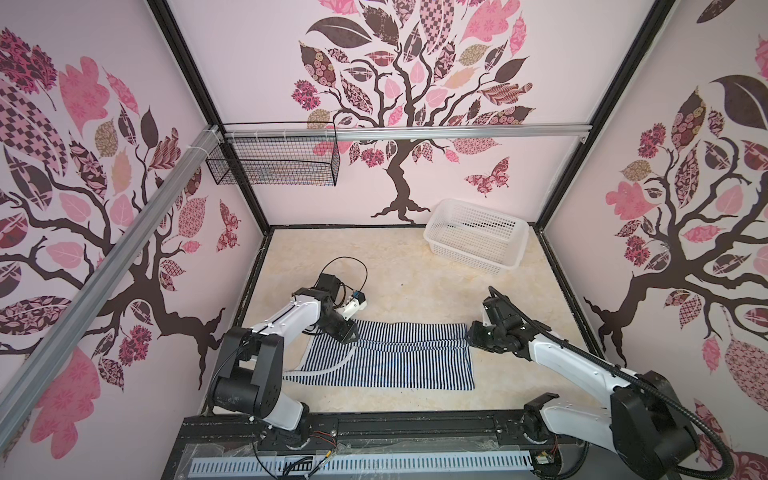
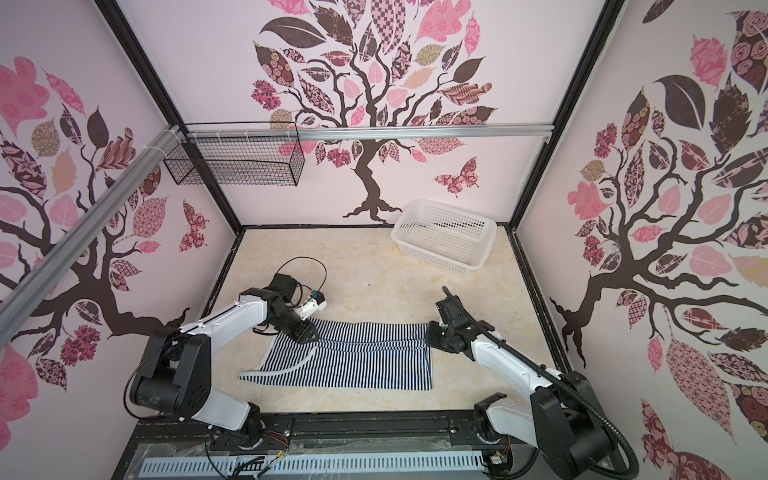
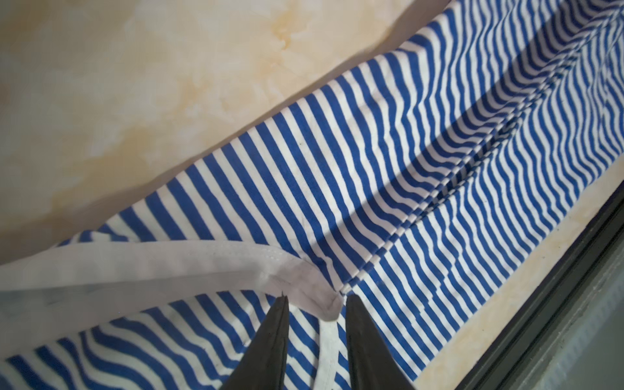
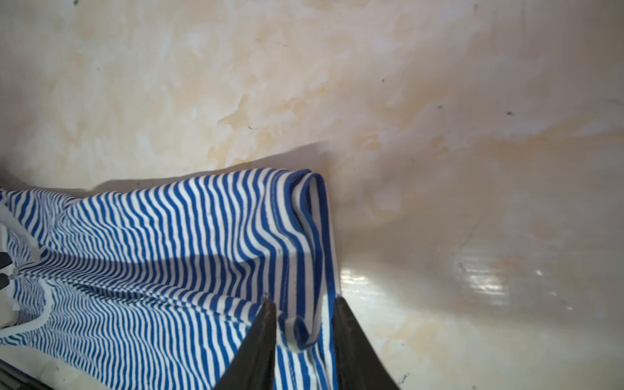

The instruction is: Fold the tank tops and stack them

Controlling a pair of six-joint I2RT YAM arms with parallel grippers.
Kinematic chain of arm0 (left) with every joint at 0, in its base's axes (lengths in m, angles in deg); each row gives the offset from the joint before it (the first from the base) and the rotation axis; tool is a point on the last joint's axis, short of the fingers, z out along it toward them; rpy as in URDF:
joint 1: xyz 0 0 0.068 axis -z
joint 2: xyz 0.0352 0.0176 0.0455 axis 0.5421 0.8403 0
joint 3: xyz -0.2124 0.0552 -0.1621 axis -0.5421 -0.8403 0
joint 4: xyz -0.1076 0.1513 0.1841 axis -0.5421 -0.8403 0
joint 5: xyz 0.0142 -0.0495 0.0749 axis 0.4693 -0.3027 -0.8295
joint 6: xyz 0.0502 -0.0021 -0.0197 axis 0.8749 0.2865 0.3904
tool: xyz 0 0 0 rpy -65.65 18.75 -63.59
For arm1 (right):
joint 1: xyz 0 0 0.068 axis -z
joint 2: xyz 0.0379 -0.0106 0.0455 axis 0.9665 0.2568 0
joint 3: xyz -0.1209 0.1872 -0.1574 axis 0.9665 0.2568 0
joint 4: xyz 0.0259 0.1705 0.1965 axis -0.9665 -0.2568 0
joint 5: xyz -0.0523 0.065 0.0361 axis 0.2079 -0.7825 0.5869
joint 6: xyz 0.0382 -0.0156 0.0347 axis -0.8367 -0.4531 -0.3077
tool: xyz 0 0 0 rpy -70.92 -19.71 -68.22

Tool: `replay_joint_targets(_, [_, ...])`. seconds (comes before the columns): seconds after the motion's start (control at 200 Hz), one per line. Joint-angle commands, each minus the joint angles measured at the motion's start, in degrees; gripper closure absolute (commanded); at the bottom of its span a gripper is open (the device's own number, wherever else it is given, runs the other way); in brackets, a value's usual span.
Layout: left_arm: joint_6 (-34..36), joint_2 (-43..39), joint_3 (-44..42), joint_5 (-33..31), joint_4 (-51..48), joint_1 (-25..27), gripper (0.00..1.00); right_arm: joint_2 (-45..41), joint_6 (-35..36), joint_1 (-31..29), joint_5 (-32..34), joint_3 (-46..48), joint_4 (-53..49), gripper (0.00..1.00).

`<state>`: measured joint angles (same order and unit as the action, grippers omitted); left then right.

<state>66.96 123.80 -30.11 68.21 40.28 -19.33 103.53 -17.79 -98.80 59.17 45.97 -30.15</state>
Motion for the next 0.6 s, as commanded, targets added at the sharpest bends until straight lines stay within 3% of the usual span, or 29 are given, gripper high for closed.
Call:
replay_joint_targets(0.0, [-0.27,-2.07,2.75,1.44,-0.10,0.08,0.67,-0.64,-0.90,-1.91,1.11,-3.98,-1.83,0.68])
replay_joint_targets(0.275, [-1.97,4.19,7.65,5.76,-1.70,1.64,0.68,3.55,-2.04,-3.10,-0.95,-6.86,0.28,0.73])
replay_joint_targets(0.595, [-1.72,6.64,2.20,-0.24,1.48,8.12,0.69,5.99,-3.60,-7.17,-0.55,-4.78,1.41,0.75])
